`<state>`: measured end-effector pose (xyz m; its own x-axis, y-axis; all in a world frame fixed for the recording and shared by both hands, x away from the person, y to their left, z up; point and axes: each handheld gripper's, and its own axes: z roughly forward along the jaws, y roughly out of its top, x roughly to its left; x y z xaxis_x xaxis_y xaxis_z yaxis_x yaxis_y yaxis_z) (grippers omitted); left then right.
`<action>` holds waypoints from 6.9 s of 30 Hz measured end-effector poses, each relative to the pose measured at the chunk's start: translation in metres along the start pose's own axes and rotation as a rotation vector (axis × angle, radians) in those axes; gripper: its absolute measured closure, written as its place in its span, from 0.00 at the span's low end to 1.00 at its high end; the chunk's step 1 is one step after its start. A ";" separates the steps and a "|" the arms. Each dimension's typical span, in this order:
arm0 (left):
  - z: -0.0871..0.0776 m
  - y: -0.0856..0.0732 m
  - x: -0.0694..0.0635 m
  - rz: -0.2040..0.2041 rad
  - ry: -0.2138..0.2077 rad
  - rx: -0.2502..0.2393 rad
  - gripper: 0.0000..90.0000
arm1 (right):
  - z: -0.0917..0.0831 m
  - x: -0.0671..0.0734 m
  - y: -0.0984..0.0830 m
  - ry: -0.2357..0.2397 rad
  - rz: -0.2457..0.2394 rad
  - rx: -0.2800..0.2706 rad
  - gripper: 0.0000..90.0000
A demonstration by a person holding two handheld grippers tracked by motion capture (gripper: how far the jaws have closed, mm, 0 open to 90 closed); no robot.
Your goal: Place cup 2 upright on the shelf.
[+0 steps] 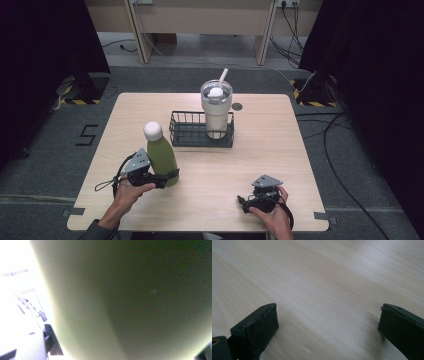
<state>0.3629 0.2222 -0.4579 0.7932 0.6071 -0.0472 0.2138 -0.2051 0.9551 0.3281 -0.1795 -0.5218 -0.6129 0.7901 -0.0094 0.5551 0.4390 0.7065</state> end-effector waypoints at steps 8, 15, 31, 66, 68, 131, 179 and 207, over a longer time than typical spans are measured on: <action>0.008 0.017 0.012 -0.006 0.001 0.014 0.23 | 0.000 0.000 0.000 0.000 0.000 0.001 0.03; 0.014 0.031 0.022 -0.010 0.007 0.016 0.23 | 0.000 0.000 0.000 0.001 0.003 0.003 0.03; 0.029 0.070 0.046 -0.011 0.028 -0.002 0.23 | 0.000 0.000 0.000 0.000 0.001 0.003 0.03; 0.082 0.113 0.099 -0.037 0.123 -0.011 0.23 | 0.000 0.000 0.000 0.000 0.002 0.004 0.03; 0.089 0.113 0.101 -0.034 0.128 -0.006 0.23 | 0.000 0.000 0.000 0.000 0.002 0.004 0.03; 0.135 0.062 0.111 -0.052 0.172 0.012 0.23 | 0.000 0.000 0.001 0.002 0.002 0.005 0.02; 0.119 0.057 0.103 -0.039 0.182 -0.012 0.16 | 0.001 0.000 0.001 0.002 0.003 0.005 0.02; 0.098 0.058 0.098 -0.058 0.162 0.009 0.16 | 0.001 0.000 0.001 0.002 0.001 0.005 0.02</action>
<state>0.5084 0.1949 -0.4361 0.6771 0.7339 -0.0541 0.2622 -0.1720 0.9496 0.3288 -0.1790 -0.5217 -0.6132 0.7899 -0.0070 0.5588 0.4400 0.7029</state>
